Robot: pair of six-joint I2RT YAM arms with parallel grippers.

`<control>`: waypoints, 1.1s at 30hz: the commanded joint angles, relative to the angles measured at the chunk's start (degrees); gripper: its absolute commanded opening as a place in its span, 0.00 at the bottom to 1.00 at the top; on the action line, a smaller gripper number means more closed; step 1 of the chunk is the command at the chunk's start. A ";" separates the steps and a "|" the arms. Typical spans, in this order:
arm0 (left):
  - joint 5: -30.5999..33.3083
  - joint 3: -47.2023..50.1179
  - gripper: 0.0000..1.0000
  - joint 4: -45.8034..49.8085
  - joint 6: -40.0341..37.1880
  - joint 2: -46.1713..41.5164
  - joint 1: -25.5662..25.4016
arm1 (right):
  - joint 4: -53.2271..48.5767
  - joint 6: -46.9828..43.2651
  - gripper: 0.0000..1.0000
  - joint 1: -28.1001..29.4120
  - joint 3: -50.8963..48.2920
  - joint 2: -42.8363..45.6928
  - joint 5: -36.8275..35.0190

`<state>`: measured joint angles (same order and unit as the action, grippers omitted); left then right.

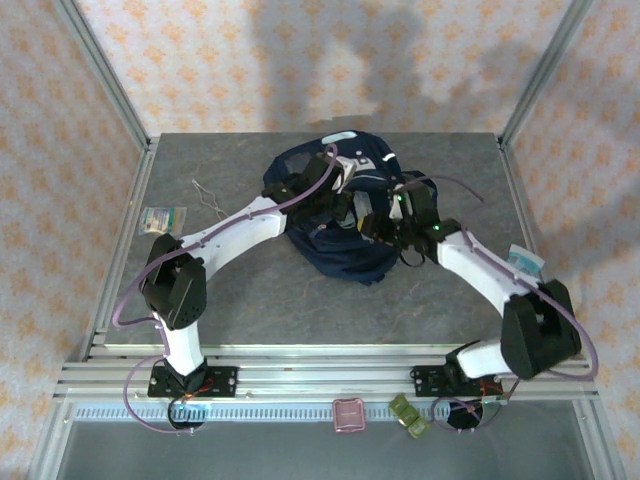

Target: Pack books, pencil case, and school supplies into a backpack

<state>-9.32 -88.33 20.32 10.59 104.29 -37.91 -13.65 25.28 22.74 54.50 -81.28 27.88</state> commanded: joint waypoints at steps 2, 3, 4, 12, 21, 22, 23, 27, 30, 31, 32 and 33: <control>-3.14 0.72 0.00 -7.63 1.86 -3.96 -1.11 | 7.29 5.19 0.29 0.20 5.42 -4.12 -5.58; -3.40 1.24 0.00 -8.08 2.21 -4.09 -1.20 | 8.67 5.74 0.30 0.16 5.93 -5.24 -6.77; -3.71 1.78 0.00 -8.63 2.56 -4.26 -1.27 | 9.68 6.74 0.33 0.20 6.35 -6.28 -7.75; -4.79 3.16 0.00 -9.45 3.77 -4.45 -1.55 | 14.34 9.31 0.64 0.55 2.73 -6.86 -9.27; -5.39 3.26 0.00 -9.69 4.18 -3.96 -1.55 | 12.95 9.01 0.45 0.73 -7.20 5.12 -9.95; -5.50 3.26 0.00 -9.79 4.26 -3.88 -1.56 | 13.63 9.26 0.38 0.80 -8.28 5.67 -9.34; -5.66 3.34 0.00 -9.82 4.42 -3.79 -1.64 | 14.77 9.71 0.29 0.89 -9.57 5.92 -8.55; -6.10 3.43 0.00 -10.03 4.87 -3.66 -1.73 | 19.39 11.58 0.09 1.35 -11.83 3.82 -5.65; -6.06 3.19 0.00 -9.76 4.91 -3.74 -1.90 | 21.65 12.07 0.08 1.46 -10.85 0.81 -5.25; -6.19 3.17 0.00 -9.77 4.93 -3.81 -1.99 | 22.10 11.85 0.08 1.46 -10.14 -0.04 -5.36; -6.23 3.21 0.00 -9.75 5.04 -3.83 -2.09 | 22.26 11.67 0.08 1.43 -9.15 -1.25 -6.05; -6.45 3.30 0.00 -9.77 5.14 -3.92 -2.17 | 22.74 11.49 0.08 1.51 -8.06 -2.36 -6.92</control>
<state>-12.10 -84.62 15.64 13.87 103.59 -38.63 4.97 36.45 23.99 43.55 -81.65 22.04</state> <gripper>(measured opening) 0.048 0.083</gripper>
